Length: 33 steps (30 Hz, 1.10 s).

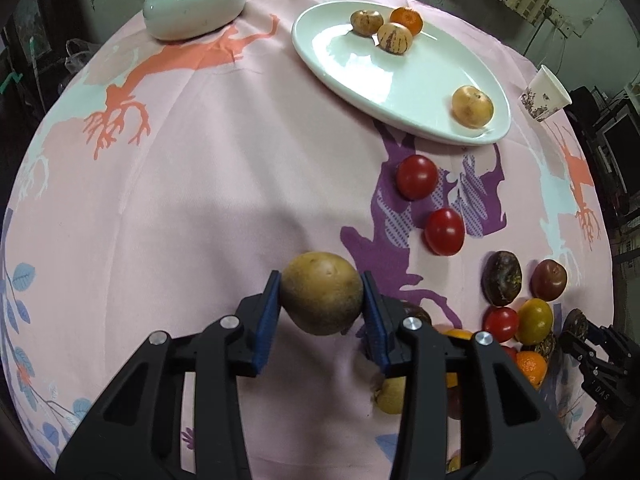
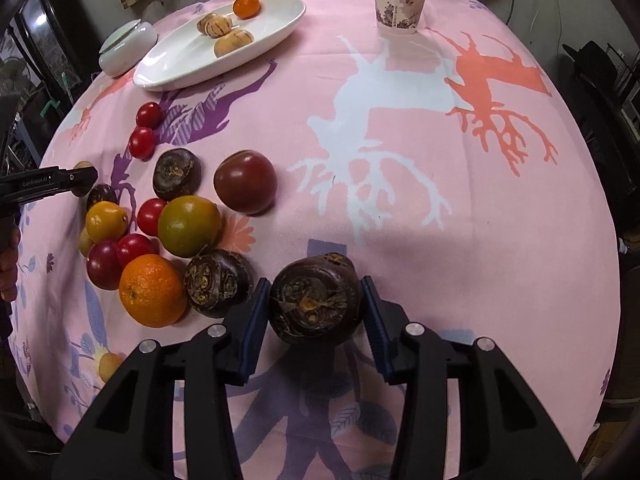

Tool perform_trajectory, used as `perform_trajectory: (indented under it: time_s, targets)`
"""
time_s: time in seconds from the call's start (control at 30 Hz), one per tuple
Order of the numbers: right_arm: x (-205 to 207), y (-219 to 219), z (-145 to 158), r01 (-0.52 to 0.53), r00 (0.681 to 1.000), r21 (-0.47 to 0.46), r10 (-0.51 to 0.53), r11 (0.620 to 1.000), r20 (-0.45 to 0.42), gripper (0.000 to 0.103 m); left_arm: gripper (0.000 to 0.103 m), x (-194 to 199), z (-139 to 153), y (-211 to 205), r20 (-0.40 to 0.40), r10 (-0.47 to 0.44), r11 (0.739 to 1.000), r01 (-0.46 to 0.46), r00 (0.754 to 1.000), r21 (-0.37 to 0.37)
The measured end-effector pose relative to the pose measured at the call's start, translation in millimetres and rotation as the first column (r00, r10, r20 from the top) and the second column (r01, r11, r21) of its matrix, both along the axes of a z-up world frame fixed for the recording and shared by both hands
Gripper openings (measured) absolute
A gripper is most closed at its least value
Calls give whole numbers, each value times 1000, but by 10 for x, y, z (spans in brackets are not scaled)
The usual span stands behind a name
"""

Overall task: Organize fruits
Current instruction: 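Grasp another beige round fruit with the left tool while the right tool holds the dark fruit, then carry both fruits onto the white plate and open both tools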

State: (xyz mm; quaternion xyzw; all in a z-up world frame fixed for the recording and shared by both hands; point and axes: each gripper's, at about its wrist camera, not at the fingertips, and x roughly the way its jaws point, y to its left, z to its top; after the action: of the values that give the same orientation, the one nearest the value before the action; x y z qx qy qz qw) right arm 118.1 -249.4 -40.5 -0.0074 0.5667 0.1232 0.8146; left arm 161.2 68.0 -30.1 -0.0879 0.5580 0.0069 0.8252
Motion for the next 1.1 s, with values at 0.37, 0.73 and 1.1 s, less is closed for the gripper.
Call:
perform_trajectory:
  time_s: [0.37,0.73,1.1]
  targets:
    - [485,276,561,-72,989,86,60,994,137,45,40,330,442,-183,94,-84,996,80,992,46]
    - [1640,1077,638,-154,965,137,119,979,234,45,40,1252,374,-221,115,-74,997,69,991,47]
    - [2345,1380,214,-110,977,108,87,988,192,46,42,1570,44,-181,90,-28,999,23,996,49]
